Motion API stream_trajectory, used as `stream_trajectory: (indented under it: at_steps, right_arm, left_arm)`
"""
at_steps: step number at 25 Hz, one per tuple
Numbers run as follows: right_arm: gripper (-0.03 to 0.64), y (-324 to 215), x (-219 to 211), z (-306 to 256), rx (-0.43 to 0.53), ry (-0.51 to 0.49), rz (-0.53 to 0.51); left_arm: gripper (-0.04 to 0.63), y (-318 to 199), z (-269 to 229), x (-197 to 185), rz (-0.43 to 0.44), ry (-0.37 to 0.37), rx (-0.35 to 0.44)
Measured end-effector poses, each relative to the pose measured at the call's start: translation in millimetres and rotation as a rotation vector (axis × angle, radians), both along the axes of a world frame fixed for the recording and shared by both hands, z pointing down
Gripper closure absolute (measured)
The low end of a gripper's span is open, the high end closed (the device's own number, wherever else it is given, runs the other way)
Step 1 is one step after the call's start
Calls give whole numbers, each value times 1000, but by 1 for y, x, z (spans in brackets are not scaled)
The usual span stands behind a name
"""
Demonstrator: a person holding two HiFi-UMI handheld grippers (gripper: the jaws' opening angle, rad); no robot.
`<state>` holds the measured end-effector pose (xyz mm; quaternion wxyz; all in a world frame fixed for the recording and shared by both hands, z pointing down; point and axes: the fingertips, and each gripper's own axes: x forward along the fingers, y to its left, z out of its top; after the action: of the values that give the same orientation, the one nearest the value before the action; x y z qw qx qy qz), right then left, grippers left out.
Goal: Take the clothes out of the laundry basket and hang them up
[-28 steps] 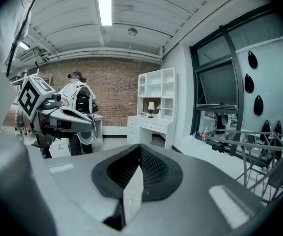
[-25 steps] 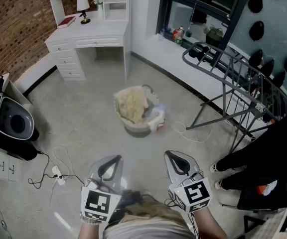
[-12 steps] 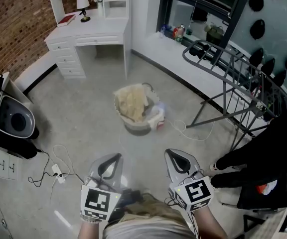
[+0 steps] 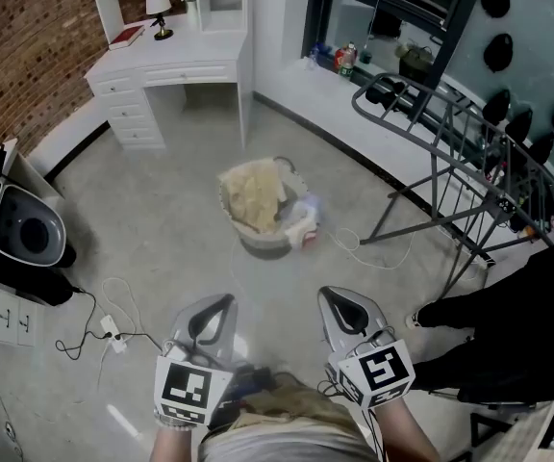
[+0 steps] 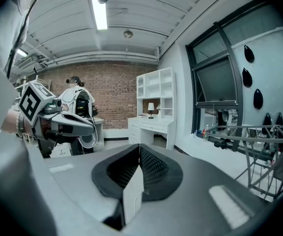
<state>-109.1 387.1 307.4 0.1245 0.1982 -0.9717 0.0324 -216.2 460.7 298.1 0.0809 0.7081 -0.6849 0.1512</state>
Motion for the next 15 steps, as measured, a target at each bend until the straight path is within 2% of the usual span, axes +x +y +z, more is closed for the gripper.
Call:
stream_trajectory:
  at_steps: [2, 4, 6, 9, 15]
  right_arm:
    - [611, -2, 0, -2, -6, -15, 2]
    - [609, -5, 2, -3, -12, -26, 6]
    - [603, -7, 4, -4, -20, -37, 9]
    - [527, -9, 9, -2, -30, -49, 3]
    - [525, -13, 21, 3, -16, -54, -11]
  left_arm:
    - [600, -2, 0, 2, 3, 10, -4]
    - [500, -5, 1, 5, 12, 17, -13]
    - [482, -7, 2, 9, 15, 14, -18]
    - [476, -9, 2, 13, 7, 1, -17]
    - [472, -13, -2, 20, -16, -23, 3]
